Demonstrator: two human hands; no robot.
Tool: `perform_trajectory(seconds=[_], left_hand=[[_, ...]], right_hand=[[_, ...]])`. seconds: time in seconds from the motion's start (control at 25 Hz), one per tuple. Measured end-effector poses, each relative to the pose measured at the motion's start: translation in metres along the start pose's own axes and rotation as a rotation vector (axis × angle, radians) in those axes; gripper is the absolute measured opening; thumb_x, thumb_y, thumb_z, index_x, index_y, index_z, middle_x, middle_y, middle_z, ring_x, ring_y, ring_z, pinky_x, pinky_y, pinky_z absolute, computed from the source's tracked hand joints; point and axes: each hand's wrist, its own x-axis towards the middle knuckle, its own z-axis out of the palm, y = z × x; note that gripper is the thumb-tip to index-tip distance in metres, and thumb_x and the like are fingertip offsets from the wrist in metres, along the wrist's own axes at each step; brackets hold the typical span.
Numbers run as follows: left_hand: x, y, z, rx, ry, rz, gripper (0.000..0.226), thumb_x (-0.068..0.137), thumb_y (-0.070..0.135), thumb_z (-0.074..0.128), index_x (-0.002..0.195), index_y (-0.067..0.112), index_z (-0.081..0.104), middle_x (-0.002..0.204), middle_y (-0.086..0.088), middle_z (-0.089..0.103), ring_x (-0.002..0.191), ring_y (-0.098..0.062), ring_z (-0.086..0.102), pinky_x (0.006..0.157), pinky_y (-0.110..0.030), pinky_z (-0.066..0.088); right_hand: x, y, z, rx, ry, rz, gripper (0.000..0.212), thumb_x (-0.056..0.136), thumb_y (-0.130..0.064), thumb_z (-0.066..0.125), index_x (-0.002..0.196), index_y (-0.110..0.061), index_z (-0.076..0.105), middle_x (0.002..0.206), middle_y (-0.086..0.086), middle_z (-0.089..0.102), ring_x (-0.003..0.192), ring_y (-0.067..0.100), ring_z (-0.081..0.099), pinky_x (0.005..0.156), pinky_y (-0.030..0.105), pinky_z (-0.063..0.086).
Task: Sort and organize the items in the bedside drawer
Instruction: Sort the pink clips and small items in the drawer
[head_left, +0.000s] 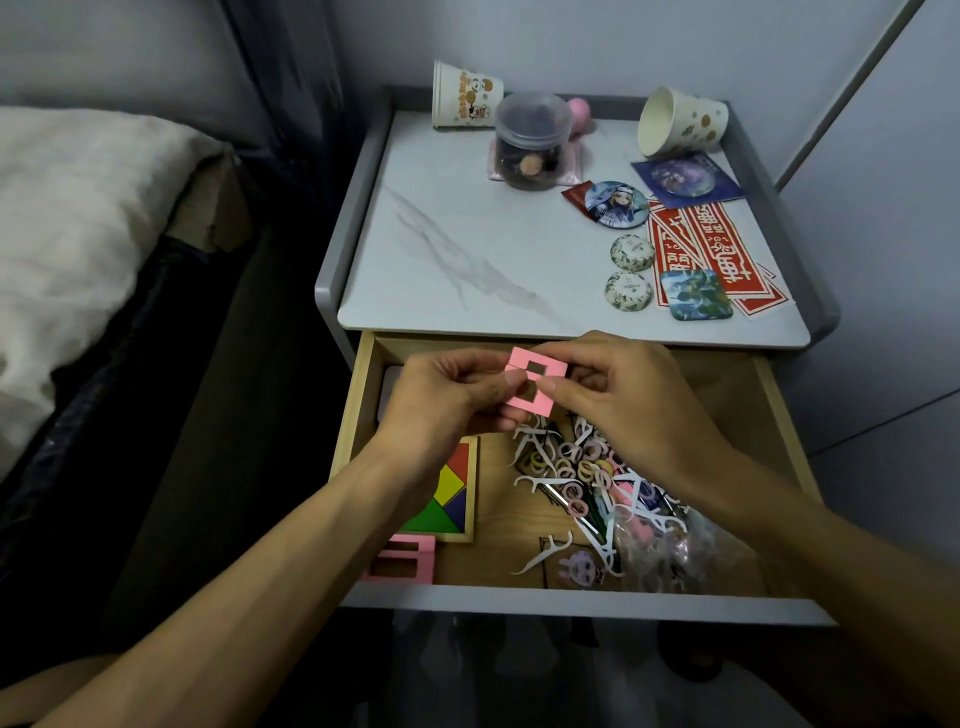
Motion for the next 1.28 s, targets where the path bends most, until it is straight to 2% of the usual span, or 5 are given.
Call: perform_trajectory(seconds=[0.32,0.56,0.8,1.04,1.28], left_hand=[[0.001,0.000,-0.005,-0.011,0.036,-0.045,0.017,0.090,0.006,0.064,0.104,0.001,0.071,0.084,-0.014,0.075,0.063,-0.016,0.067,0.067,-0.025,0.058],[0.003,0.004,-0.011,0.004,0.109,-0.096,0.015,0.089,0.004,0.064,0.102,-0.002,0.071,0.084,-0.018,0.074,0.061,-0.020,0.066,0.062,-0.023,0.059],[0.003,0.007,-0.020,0.092,0.089,-0.120,0.018,0.090,0.002,0.063,0.106,-0.007,0.068,0.084,-0.021,0.073,0.056,-0.016,0.066,0.059,-0.022,0.058],[-0.002,0.014,-0.031,0.428,-0.056,-0.149,0.036,0.093,0.002,0.061,0.128,-0.003,0.055,0.084,-0.024,0.072,0.067,-0.028,0.071,0.063,-0.032,0.059],[-0.003,0.015,-0.031,0.356,-0.088,-0.282,0.024,0.091,-0.004,0.061,0.115,-0.009,0.060,0.093,-0.027,0.071,0.062,-0.025,0.069,0.055,-0.022,0.058]], right_hand=[[0.004,-0.004,0.005,-0.079,0.002,-0.061,0.030,0.088,-0.018,0.071,0.117,-0.020,0.070,0.100,-0.008,0.072,0.087,-0.002,0.066,0.080,0.011,0.052],[0.008,-0.002,0.015,-0.323,-0.114,-0.154,0.061,0.078,-0.027,0.080,0.133,-0.017,0.058,0.115,-0.003,0.053,0.097,0.009,0.055,0.088,0.022,0.048],[0.007,-0.010,0.022,-0.444,-0.103,-0.202,0.053,0.081,-0.027,0.073,0.131,-0.016,0.058,0.110,0.001,0.058,0.096,0.014,0.057,0.082,0.029,0.051],[0.006,0.001,0.018,-0.322,-0.264,-0.130,0.046,0.074,-0.029,0.079,0.118,-0.018,0.069,0.096,-0.003,0.065,0.082,0.009,0.061,0.077,0.034,0.053],[0.001,0.005,0.026,-0.287,-0.260,-0.144,0.049,0.071,-0.026,0.082,0.118,-0.020,0.070,0.094,-0.006,0.065,0.080,0.005,0.062,0.076,0.031,0.055]])
